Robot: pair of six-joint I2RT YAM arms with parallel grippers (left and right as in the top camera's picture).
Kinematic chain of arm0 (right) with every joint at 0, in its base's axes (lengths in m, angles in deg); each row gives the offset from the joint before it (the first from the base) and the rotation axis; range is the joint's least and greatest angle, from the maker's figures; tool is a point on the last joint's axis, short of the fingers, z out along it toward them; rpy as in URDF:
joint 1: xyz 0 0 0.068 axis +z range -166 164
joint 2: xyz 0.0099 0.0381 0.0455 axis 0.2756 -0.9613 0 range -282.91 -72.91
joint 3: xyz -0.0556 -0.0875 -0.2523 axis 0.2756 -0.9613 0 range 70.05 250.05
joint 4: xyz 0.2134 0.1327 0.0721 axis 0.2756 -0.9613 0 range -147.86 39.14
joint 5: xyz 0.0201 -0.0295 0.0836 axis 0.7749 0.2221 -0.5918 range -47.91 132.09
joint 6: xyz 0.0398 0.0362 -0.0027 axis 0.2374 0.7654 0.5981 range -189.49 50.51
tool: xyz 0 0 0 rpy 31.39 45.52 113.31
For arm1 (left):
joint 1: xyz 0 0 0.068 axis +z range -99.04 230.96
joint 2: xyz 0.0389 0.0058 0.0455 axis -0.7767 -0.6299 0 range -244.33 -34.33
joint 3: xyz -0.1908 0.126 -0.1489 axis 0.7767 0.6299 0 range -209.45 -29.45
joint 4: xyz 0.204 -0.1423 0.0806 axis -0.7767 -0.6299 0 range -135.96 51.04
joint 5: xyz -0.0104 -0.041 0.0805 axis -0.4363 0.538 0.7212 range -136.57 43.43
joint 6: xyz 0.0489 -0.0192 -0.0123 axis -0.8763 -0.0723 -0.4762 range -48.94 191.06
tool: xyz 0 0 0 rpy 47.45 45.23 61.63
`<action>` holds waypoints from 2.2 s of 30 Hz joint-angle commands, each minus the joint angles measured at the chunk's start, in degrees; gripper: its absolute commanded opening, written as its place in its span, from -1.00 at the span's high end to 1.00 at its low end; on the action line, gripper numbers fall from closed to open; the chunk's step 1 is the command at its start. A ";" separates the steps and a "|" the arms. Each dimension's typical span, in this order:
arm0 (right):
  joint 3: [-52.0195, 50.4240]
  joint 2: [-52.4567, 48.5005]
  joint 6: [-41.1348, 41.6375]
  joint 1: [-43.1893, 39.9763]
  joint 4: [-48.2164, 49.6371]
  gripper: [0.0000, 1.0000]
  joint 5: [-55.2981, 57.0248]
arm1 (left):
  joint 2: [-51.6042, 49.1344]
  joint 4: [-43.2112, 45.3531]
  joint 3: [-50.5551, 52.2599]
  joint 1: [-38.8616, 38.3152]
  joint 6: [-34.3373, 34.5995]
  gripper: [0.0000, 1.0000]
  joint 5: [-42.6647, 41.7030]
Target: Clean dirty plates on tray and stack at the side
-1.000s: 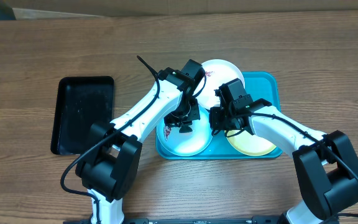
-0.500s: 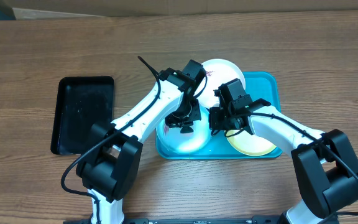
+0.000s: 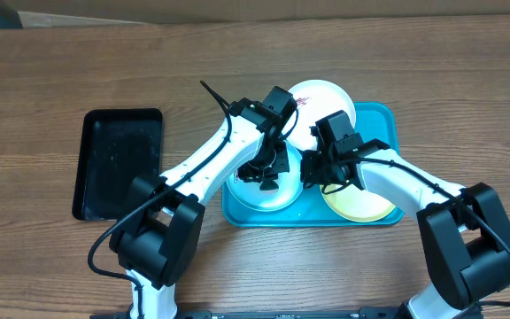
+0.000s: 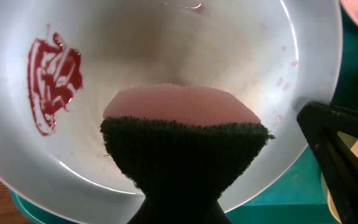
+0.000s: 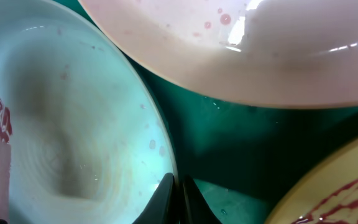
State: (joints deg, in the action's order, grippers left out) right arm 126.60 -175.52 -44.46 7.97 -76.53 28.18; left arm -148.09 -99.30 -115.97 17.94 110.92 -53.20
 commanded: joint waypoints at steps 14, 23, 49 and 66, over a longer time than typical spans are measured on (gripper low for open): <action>-0.24 -0.66 4.15 -1.79 -0.55 0.93 1.42 | -0.35 7.50 4.61 -1.05 -2.62 0.92 3.45; -0.24 -0.66 4.13 -1.79 -1.01 0.93 1.14 | -0.35 14.16 9.25 0.02 -2.62 0.92 4.90; 3.08 -0.57 -7.26 1.09 -10.05 0.93 0.81 | -0.35 17.29 10.75 0.85 -2.16 0.92 2.62; 4.28 -0.57 -4.87 1.09 -12.37 0.93 0.79 | -0.35 10.38 13.20 1.99 -2.64 0.92 -3.74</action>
State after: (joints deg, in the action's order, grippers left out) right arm 129.90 -175.62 -49.74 8.84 -88.40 28.07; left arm -148.07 -87.21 -104.67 19.17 109.60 -57.29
